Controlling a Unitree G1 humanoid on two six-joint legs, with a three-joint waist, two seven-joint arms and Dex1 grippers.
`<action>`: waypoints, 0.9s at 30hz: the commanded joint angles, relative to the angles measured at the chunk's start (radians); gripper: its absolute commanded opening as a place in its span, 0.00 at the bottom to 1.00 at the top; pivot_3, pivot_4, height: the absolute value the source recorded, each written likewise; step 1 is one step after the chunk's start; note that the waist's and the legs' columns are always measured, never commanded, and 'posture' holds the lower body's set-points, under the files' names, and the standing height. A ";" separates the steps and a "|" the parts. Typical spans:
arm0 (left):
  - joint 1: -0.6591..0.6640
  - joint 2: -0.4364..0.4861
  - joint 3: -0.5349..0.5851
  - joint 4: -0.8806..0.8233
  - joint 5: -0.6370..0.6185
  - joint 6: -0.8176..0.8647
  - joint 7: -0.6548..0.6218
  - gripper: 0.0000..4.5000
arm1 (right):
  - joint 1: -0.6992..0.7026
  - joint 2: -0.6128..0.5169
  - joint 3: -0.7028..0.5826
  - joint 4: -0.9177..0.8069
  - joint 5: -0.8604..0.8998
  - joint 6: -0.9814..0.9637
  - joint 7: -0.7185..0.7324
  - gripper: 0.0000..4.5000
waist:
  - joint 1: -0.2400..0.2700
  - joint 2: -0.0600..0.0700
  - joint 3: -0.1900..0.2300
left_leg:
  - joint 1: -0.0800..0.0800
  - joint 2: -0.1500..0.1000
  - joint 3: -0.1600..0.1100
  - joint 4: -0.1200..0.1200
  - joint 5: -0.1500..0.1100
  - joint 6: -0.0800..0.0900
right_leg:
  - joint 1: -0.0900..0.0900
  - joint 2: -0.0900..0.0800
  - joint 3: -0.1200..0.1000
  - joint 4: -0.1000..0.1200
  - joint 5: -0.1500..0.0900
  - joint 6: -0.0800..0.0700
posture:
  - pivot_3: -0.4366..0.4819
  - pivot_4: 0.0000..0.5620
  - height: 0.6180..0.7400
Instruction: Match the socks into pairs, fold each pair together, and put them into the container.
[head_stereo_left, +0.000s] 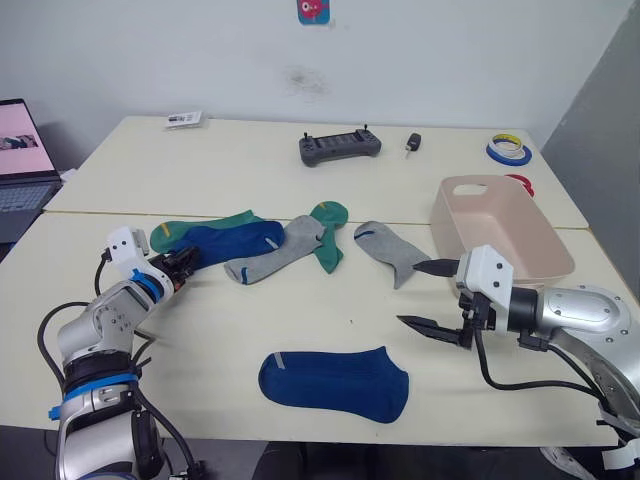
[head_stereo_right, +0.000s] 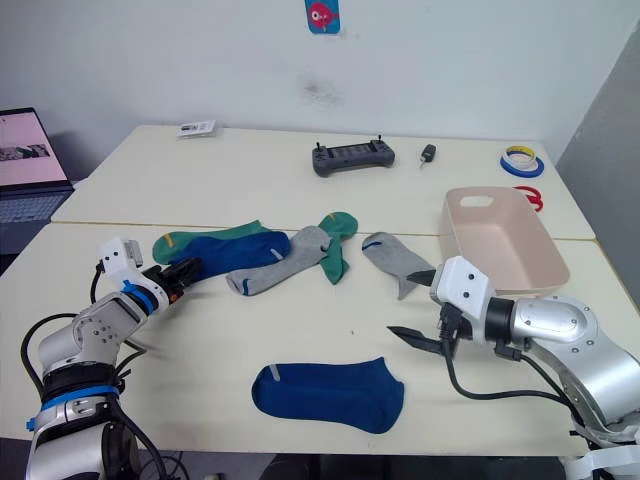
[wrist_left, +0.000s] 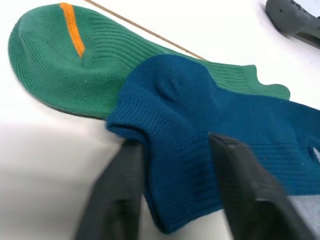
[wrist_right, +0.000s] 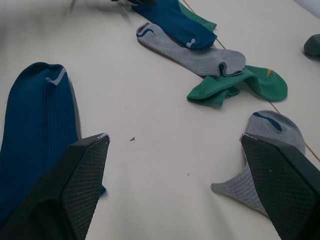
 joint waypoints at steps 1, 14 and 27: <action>0.006 0.016 0.033 -0.036 -0.019 -0.024 -0.017 0.15 | 0.003 0.006 -0.013 -0.031 -0.009 -0.015 -0.009 1.00 | 0.000 0.000 0.000 | 0.000 0.000 0.000 0.000 0.000 0.000 | 0.000 0.000 0.000 0.000 0.000 0.000 | 0.48 0.27 1.00; 0.056 0.174 0.179 -0.316 -0.162 0.089 -0.051 0.00 | -0.001 0.029 -0.004 -0.006 -0.027 -0.037 0.011 1.00 | -0.001 -0.001 0.001 | 0.000 0.001 -0.001 0.000 0.000 0.000 | 0.000 0.000 0.000 0.000 0.000 0.000 | 0.48 0.27 1.00; 0.204 0.110 -0.062 -0.801 -0.368 0.427 -0.059 0.00 | 0.000 0.021 -0.020 0.014 -0.030 -0.037 0.032 1.00 | 0.001 -0.001 0.001 | 0.000 0.000 0.000 0.000 0.000 0.000 | 0.001 -0.001 0.001 0.000 0.000 0.000 | 0.48 0.27 1.00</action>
